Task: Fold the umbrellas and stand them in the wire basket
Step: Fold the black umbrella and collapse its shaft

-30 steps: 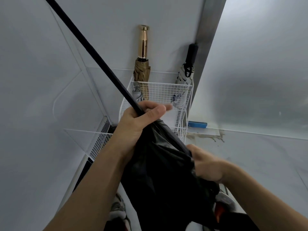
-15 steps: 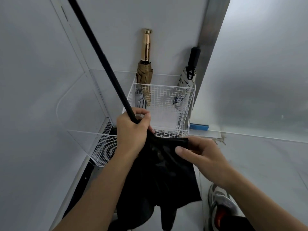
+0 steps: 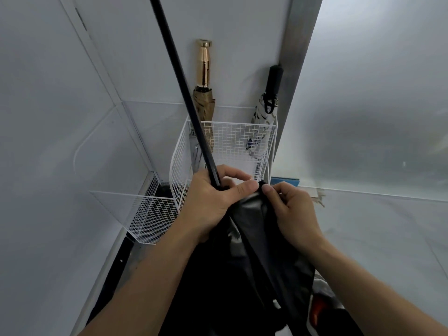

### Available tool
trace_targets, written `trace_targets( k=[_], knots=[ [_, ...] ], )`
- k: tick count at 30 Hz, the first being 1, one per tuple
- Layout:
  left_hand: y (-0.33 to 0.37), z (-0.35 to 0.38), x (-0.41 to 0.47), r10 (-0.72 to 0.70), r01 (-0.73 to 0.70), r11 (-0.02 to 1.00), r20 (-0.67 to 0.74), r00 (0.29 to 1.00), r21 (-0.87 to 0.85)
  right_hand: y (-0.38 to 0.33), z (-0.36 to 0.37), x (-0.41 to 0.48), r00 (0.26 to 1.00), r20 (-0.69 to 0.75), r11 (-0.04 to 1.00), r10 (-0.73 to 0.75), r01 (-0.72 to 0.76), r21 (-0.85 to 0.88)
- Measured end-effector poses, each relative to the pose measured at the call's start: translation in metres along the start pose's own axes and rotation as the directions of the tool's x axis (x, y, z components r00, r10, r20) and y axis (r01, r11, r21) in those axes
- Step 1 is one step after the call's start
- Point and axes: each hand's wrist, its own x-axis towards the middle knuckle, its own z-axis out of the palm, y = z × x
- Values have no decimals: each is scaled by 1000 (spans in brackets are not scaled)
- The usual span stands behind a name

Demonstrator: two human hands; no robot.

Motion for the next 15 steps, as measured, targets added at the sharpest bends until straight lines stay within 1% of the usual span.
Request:
trace_targets(
  k=[2,3,5,6,7,8,9,10,11,12,13,15],
  knots=[
    [-3,-2,3,-43,44,999,-92,995,6,1,-2,0,998,-50,992,35,-41,-120],
    [-5,-5,6,-62,64,998,-161,985,9,-1,-5,-1,996,-93,991,14,-27,-133],
    [-9,-12,13,-79,93,995,-296,952,33,-10,-11,-7,986,-144,997,-82,80,-19],
    [-11,-15,16,-71,98,993,-358,931,58,-15,-14,-12,981,-135,987,-141,150,61],
    [-13,-18,18,-53,96,992,-414,909,85,-20,-15,-17,978,-75,969,-194,203,141],
    [-15,-21,20,-30,88,990,-460,888,106,-25,-15,-23,975,31,952,-221,209,222],
    [-16,-22,22,-4,76,989,-492,871,126,-28,-14,-29,959,169,948,-226,176,267],
    [-18,-23,23,19,67,987,-515,857,148,-29,-11,-33,931,304,958,-200,121,259],
    [-19,-24,24,43,58,983,-530,847,172,-28,-8,-36,902,391,974,-182,110,200],
    [-21,-25,25,64,48,980,-540,840,191,-26,-5,-38,892,414,981,-180,135,137],
    [-22,-26,25,82,37,978,-544,835,204,-25,-3,-38,904,376,978,-204,176,109],
    [-24,-29,27,104,28,974,-556,824,225,-28,-5,-36,932,267,963,-245,202,181]
  ],
)
